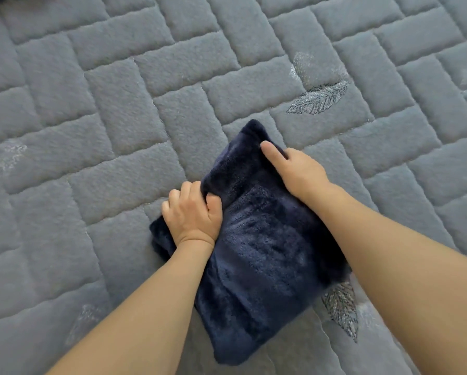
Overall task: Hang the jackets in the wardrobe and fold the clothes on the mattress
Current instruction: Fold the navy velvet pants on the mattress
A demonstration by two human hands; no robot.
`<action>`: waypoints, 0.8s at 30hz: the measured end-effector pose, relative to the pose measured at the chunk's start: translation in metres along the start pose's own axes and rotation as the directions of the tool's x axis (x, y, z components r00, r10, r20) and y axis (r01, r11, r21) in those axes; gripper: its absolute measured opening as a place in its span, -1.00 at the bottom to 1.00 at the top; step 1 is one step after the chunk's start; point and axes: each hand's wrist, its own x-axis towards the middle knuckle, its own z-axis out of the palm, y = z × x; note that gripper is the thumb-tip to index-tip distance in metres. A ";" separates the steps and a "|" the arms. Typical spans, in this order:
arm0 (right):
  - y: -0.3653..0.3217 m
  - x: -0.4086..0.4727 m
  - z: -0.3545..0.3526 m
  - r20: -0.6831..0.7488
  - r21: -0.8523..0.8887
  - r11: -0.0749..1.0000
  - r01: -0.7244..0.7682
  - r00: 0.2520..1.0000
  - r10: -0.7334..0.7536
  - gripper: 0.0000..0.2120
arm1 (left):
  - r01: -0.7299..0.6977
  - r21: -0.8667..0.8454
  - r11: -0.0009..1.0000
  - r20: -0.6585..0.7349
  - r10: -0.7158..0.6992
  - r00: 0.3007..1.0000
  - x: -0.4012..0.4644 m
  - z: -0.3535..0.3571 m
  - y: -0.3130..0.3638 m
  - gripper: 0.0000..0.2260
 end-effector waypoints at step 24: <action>0.194 -0.595 -0.225 -0.086 0.972 0.158 -0.172 0.367 0.926 -0.79 | -0.928 -0.350 0.126 0.477 0.877 -0.061 -0.348 -0.210 0.361 -0.74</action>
